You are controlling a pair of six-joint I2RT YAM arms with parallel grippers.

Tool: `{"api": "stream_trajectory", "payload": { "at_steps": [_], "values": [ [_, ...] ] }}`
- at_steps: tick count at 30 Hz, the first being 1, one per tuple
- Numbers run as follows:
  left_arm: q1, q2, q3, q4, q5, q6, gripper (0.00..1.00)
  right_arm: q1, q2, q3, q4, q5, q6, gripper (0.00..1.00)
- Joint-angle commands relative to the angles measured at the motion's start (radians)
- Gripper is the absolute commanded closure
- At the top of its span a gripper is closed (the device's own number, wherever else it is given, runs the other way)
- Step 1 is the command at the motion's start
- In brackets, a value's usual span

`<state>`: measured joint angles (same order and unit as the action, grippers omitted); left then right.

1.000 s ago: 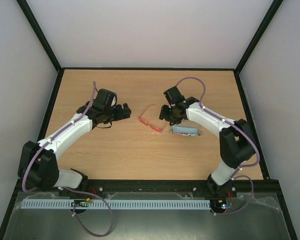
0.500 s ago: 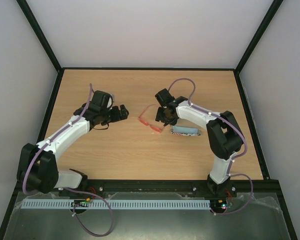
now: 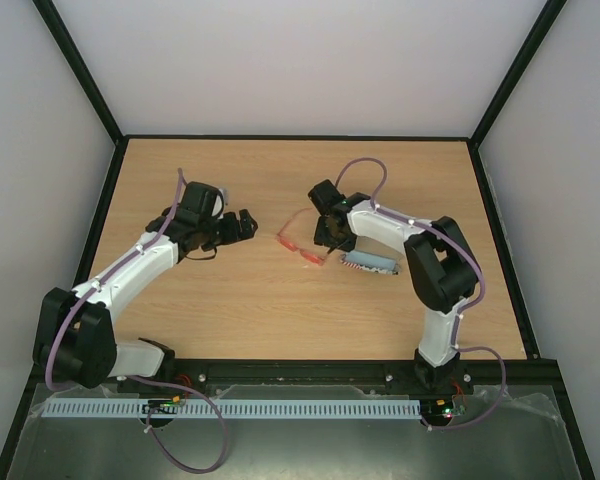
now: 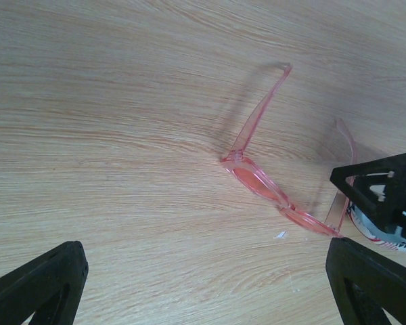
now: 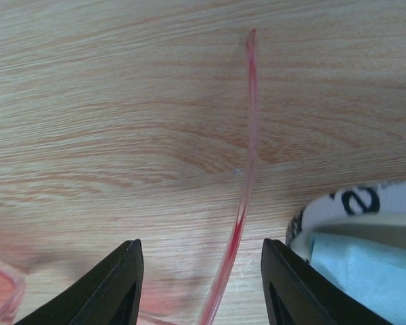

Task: Organize the sunglasses
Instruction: Pick up the sunglasses from the center of the board.

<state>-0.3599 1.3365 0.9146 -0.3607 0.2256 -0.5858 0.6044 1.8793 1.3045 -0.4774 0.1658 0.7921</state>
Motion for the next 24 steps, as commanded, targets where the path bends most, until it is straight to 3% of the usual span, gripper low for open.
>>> {"api": "stream_trajectory", "payload": {
  "at_steps": [1,6,11,17,21,24],
  "values": [
    [0.005,-0.022,-0.010,0.007,0.012,0.011,0.01,0.003,0.044,0.030,-0.049,0.020,0.001,0.52],
    [0.006,-0.020,-0.008,0.005,0.012,0.011,0.01,0.003,0.055,0.032,-0.034,0.002,0.002,0.58],
    [0.005,-0.016,-0.005,0.007,0.015,0.012,0.01,0.003,0.063,0.035,-0.044,0.032,-0.007,0.70],
    [0.004,-0.012,-0.005,0.003,0.013,0.016,0.01,0.003,0.099,0.065,-0.069,0.073,-0.033,0.72],
    [0.003,-0.013,-0.006,-0.003,0.009,0.015,0.01,0.002,0.101,0.071,-0.067,0.086,-0.041,0.91],
    [0.003,-0.018,-0.008,-0.011,0.012,0.014,0.01,0.003,0.070,0.074,-0.059,0.092,-0.061,0.97]
  ]
}}
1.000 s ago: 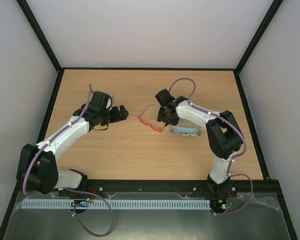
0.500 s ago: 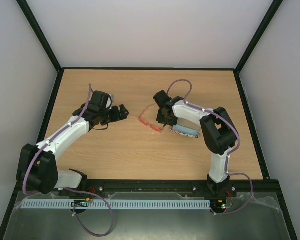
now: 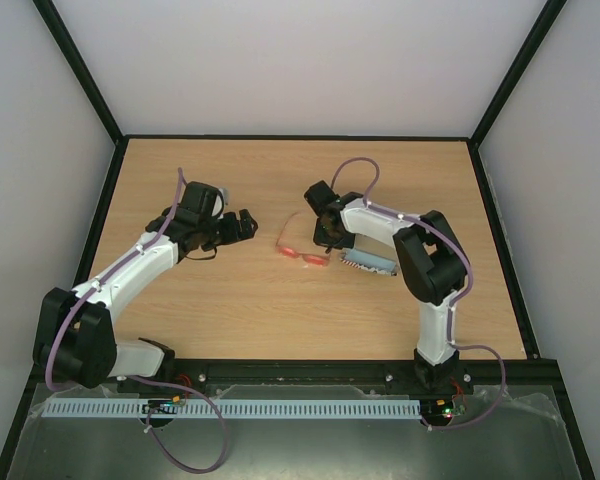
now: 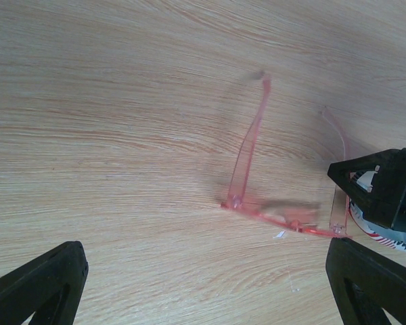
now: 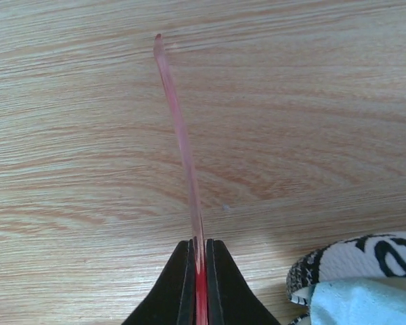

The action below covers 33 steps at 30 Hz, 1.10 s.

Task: Organize the sunglasses
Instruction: Pick up the sunglasses from the center of the board, then fold the sunglasses.

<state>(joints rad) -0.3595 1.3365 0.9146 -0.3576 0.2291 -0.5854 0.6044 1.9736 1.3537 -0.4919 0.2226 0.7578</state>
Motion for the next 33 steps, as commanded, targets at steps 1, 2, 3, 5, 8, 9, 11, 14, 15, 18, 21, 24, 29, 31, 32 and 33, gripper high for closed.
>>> {"api": "stream_trajectory", "payload": {
  "at_steps": [1,2,3,5,8,9,11,14,15,18,21,24,29,31,32,33],
  "values": [
    [0.001,-0.021,-0.006,-0.020,0.010,0.013,0.01,0.004,-0.043,0.021,-0.036,0.034,-0.040,0.98],
    [0.001,-0.025,-0.003,-0.025,0.009,0.013,0.01,0.003,-0.072,0.021,-0.033,0.036,-0.051,0.99],
    [0.001,-0.030,0.001,-0.034,0.006,0.015,0.01,0.004,-0.094,0.020,-0.034,0.037,-0.065,0.99],
    [0.001,-0.043,0.014,-0.053,-0.003,0.021,0.01,0.020,-0.153,0.016,-0.031,0.047,-0.101,0.99],
    [0.002,-0.059,0.038,-0.079,0.020,0.027,0.01,0.069,-0.262,0.005,-0.036,0.093,-0.118,0.99],
    [0.002,-0.063,0.051,-0.094,0.043,0.027,0.01,0.104,-0.305,-0.006,-0.034,0.120,-0.146,0.99],
    [0.002,-0.085,0.056,-0.098,0.117,0.029,0.01,0.162,-0.382,-0.015,-0.048,0.186,-0.169,0.99],
    [0.002,-0.150,0.055,-0.131,0.195,0.027,0.01,0.259,-0.495,-0.056,-0.064,0.313,-0.198,0.99],
    [0.002,-0.180,0.051,-0.148,0.200,0.026,0.01,0.285,-0.533,-0.078,-0.065,0.345,-0.205,0.99],
    [0.002,-0.260,0.044,-0.210,0.201,0.022,0.01,0.364,-0.635,-0.142,-0.084,0.454,-0.208,0.99],
    [0.002,-0.319,0.044,-0.262,0.184,0.009,0.01,0.419,-0.683,-0.188,-0.121,0.537,-0.190,0.99],
    [0.002,-0.362,0.058,-0.298,0.174,-0.008,0.01,0.446,-0.700,-0.217,-0.140,0.575,-0.170,0.99],
    [0.001,-0.380,0.085,-0.317,0.187,-0.020,0.01,0.455,-0.703,-0.225,-0.152,0.604,-0.158,0.99],
    [-0.001,-0.382,0.069,-0.301,0.191,-0.029,0.01,0.454,-0.702,-0.217,-0.149,0.601,-0.160,0.99],
    [-0.003,-0.380,0.058,-0.290,0.191,-0.031,0.01,0.455,-0.703,-0.212,-0.144,0.596,-0.163,0.99],
    [-0.005,-0.377,0.047,-0.281,0.189,-0.036,0.01,0.456,-0.702,-0.209,-0.140,0.591,-0.167,0.99]
  ]
}}
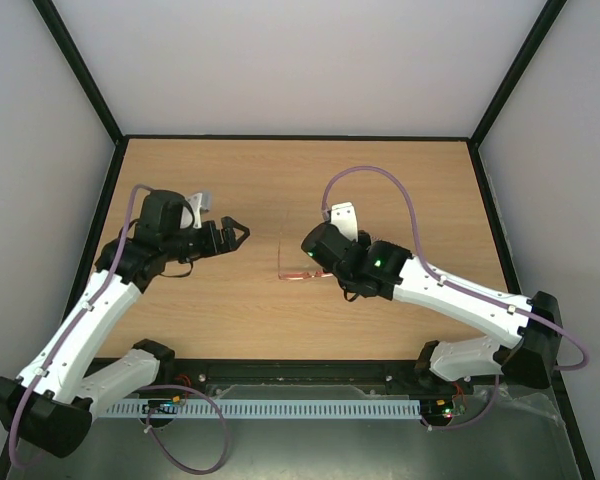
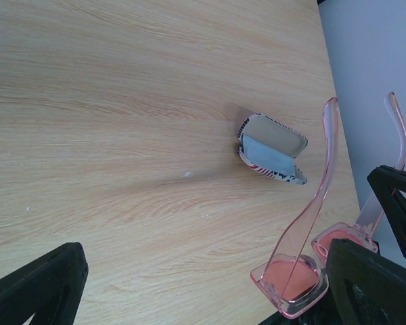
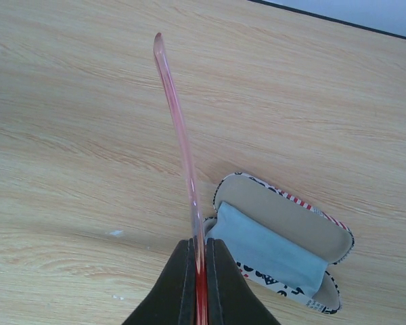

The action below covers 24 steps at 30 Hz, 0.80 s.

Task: Organize the sunglasses
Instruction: Fold the sunglasses.

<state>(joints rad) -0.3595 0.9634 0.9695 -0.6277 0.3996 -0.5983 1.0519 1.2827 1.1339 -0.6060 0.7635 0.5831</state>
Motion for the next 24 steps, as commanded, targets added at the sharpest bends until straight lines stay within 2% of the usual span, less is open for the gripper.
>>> {"api": "stream_trajectory", "payload": {
  "at_steps": [1,13,20,24],
  "values": [
    [-0.008,0.000,-0.023,0.003,0.016,-0.028,0.01,0.009,-0.009,0.015,-0.020,0.040,0.002,0.99],
    [-0.070,0.112,-0.032,0.107,-0.059,-0.049,0.01,0.064,0.033,0.053,-0.021,0.032,-0.020,0.99],
    [-0.159,0.201,0.007,0.134,-0.129,-0.068,0.01,0.076,0.055,0.078,-0.030,0.036,-0.020,0.99],
    [-0.247,0.247,0.059,0.121,-0.204,-0.077,0.01,0.076,0.080,0.088,-0.041,0.043,-0.023,0.99]
  ]
}}
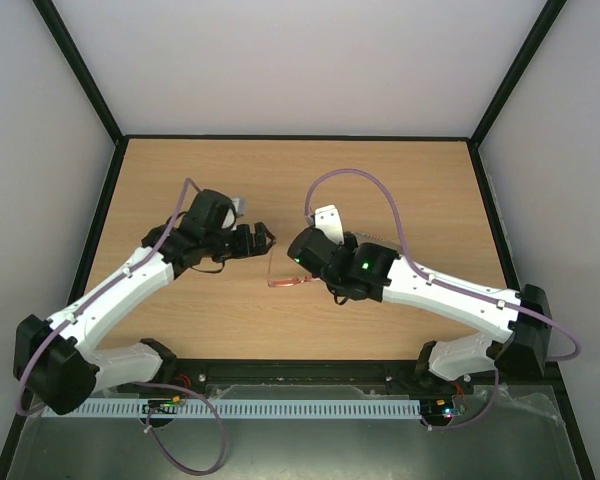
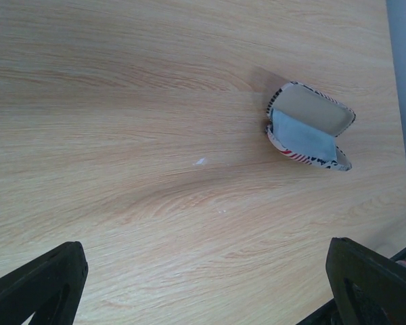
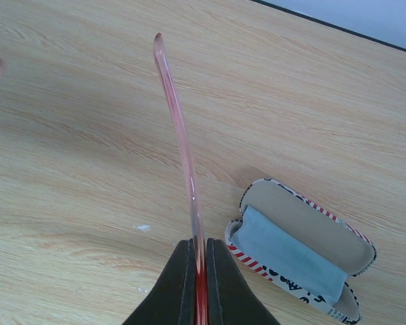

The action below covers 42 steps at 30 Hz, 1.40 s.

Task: Organize the sunglasses
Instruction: Fold the sunglasses.

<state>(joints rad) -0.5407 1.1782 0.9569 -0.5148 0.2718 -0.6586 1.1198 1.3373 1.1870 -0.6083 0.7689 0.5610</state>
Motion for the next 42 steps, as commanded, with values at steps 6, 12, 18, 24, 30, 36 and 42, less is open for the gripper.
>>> {"api": "stream_trajectory", "payload": {
  "at_steps": [6,12,18,24,30,36,42],
  "values": [
    [-0.203,0.110,0.133,-0.014,-0.159,-0.026,0.01,0.010,0.035,0.041,-0.038,0.029,-0.004,0.99],
    [-0.282,0.152,0.137,-0.019,-0.195,-0.046,0.01,0.009,0.023,0.046,-0.040,0.022,0.008,0.99],
    [-0.326,0.157,0.124,-0.007,-0.201,-0.067,0.01,0.006,0.008,0.054,-0.044,0.037,0.039,0.99],
    [-0.343,0.147,0.114,-0.018,-0.206,-0.072,0.01,-0.014,-0.007,0.057,-0.061,0.044,0.069,0.99],
    [-0.344,0.124,0.085,-0.015,-0.199,-0.075,0.01,-0.055,-0.046,0.042,-0.058,0.018,0.096,0.99],
    [-0.314,0.117,0.128,-0.027,-0.211,-0.066,0.01,-0.064,-0.051,0.033,-0.050,-0.006,0.093,0.99],
    [-0.175,0.058,0.236,-0.086,-0.232,-0.023,0.01,-0.071,-0.062,0.025,-0.053,-0.012,0.097,0.99]
  ]
}}
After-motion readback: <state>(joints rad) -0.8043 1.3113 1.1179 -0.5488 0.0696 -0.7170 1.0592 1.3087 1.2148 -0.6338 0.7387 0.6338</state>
